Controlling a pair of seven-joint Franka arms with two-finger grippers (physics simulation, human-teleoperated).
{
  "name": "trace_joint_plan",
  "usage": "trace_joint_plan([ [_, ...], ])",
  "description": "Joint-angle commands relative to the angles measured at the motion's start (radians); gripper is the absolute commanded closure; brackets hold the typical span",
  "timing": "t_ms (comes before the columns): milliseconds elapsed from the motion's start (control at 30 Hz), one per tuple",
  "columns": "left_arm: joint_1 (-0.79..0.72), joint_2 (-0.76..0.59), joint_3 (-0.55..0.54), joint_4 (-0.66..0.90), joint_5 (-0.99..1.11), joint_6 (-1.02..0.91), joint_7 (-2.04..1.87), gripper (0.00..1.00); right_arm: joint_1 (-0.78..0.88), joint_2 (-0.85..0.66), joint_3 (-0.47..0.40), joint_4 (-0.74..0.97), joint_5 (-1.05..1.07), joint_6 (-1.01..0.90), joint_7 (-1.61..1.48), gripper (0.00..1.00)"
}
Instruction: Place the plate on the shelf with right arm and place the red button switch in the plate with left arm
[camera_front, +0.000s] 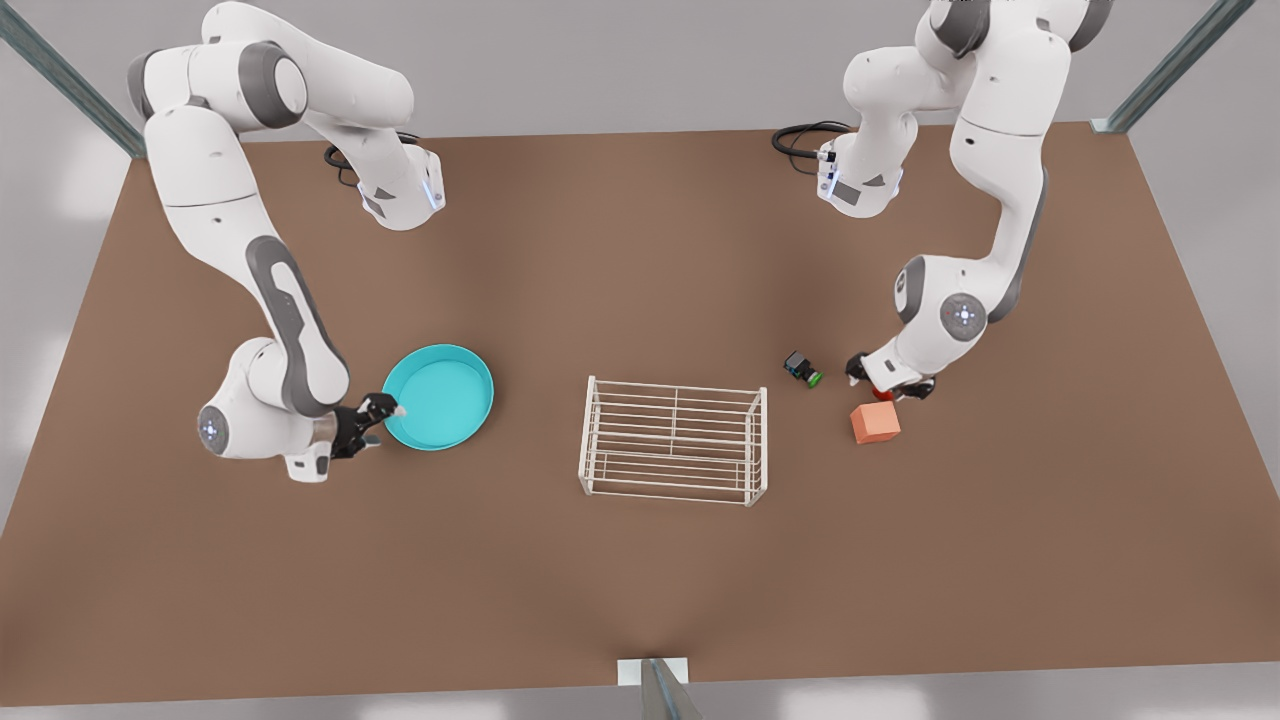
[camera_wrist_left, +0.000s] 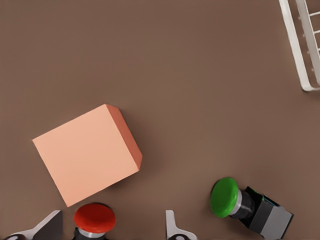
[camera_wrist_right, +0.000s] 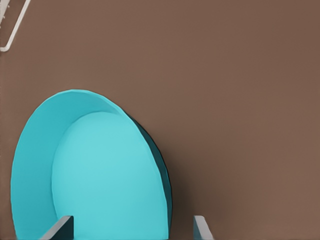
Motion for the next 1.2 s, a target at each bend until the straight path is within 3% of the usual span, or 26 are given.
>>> trace_joint_plan([
  [0,0.002,0.007,-0.002,0.000,0.004,0.038,0.035,0.00,0.004,-0.003,0.001,-0.008,0.013,0.020,-0.149,0.11],
  [367,0.034,0.005,-0.002,-0.030,0.027,0.038,0.086,0.00,0.045,0.002,-0.001,-0.017,0.000,0.037,0.136,0.13],
  [433,0.052,-0.003,-0.002,-0.044,0.055,0.038,0.088,0.00,0.047,0.002,-0.003,-0.016,-0.081,0.035,0.268,0.13],
  [767,0.052,-0.012,-0.003,-0.101,0.063,0.075,0.104,0.00,0.076,0.033,-0.003,-0.016,-0.089,0.081,0.360,0.18],
  [800,0.054,-0.009,-0.003,-0.101,0.082,0.075,0.104,0.00,0.077,0.043,-0.003,-0.016,-0.089,0.083,0.360,0.22],
  [867,0.054,0.004,-0.003,-0.098,0.084,0.089,0.104,0.00,0.077,0.043,-0.003,-0.014,-0.092,0.083,0.357,0.48],
  [1100,0.068,0.028,-0.003,-0.089,0.113,0.107,0.107,0.00,0.079,0.048,-0.003,-0.014,-0.113,0.095,0.359,0.53],
  [1167,0.068,0.040,-0.003,-0.090,0.119,0.122,0.107,0.00,0.079,0.048,-0.003,-0.014,-0.113,0.096,0.359,0.60],
])
